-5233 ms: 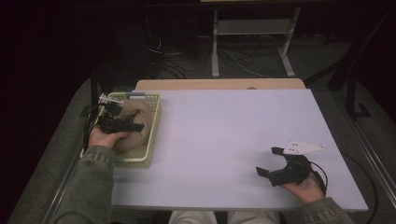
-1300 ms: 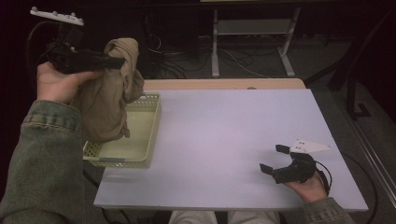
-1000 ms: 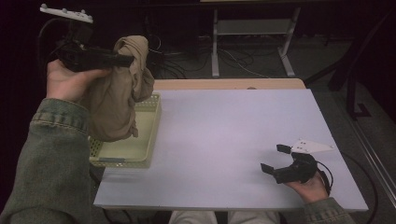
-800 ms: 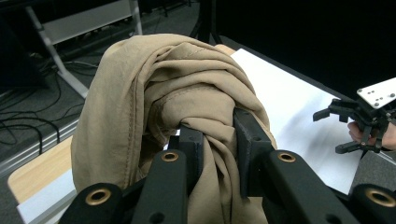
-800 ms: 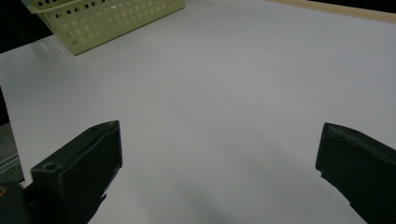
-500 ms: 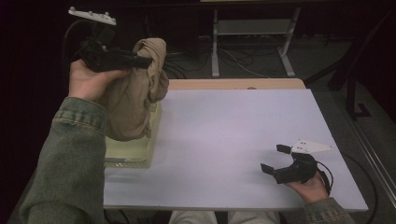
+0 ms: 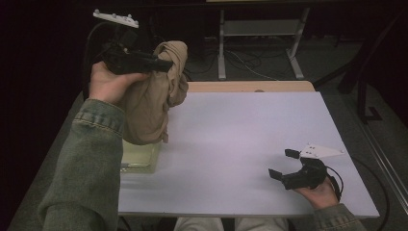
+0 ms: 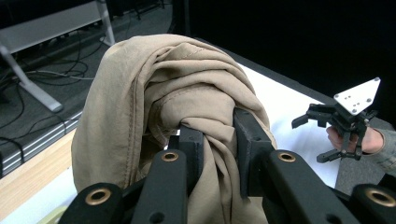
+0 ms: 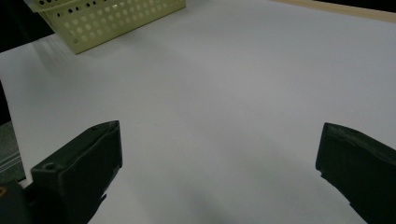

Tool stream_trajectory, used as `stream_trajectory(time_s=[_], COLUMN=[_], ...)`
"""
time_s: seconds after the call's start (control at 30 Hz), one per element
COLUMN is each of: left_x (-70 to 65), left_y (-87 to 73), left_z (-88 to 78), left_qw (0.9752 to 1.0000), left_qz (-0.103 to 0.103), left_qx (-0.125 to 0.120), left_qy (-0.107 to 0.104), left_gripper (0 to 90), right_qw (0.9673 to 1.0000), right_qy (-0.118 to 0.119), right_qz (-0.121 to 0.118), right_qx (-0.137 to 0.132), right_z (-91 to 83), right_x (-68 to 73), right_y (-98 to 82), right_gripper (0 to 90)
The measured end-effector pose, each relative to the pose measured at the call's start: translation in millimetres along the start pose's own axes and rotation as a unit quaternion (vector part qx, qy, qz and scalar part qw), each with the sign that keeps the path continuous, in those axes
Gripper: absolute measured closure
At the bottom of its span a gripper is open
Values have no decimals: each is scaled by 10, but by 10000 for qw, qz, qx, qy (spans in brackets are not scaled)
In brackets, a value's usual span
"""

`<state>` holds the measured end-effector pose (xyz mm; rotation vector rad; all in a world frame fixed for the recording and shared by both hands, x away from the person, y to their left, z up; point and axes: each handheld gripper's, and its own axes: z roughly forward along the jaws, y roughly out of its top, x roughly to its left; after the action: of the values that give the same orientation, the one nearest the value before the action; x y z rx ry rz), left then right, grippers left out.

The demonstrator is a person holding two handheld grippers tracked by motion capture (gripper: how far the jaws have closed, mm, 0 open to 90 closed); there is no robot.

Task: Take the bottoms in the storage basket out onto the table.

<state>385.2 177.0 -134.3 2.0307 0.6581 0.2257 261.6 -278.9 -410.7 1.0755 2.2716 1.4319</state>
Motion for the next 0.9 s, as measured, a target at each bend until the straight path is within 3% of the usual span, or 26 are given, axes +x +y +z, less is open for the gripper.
stream_trajectory(time_s=[0.4, 0.9], left_x=[-78, -193], left_y=[17, -26], left_z=[276, 676], left_qw=[9996, 9979], left_qz=[132, 287], left_qx=[29, 262], left_qy=[-246, -516], left_gripper=[741, 740], right_qw=[10000, 10000], right_qy=[32, 5], right_qz=[-20, -67], right_qx=[19, 10], right_z=[-5, -10], right_x=[7, 16], right_y=[0, 2], right_gripper=[2, 2])
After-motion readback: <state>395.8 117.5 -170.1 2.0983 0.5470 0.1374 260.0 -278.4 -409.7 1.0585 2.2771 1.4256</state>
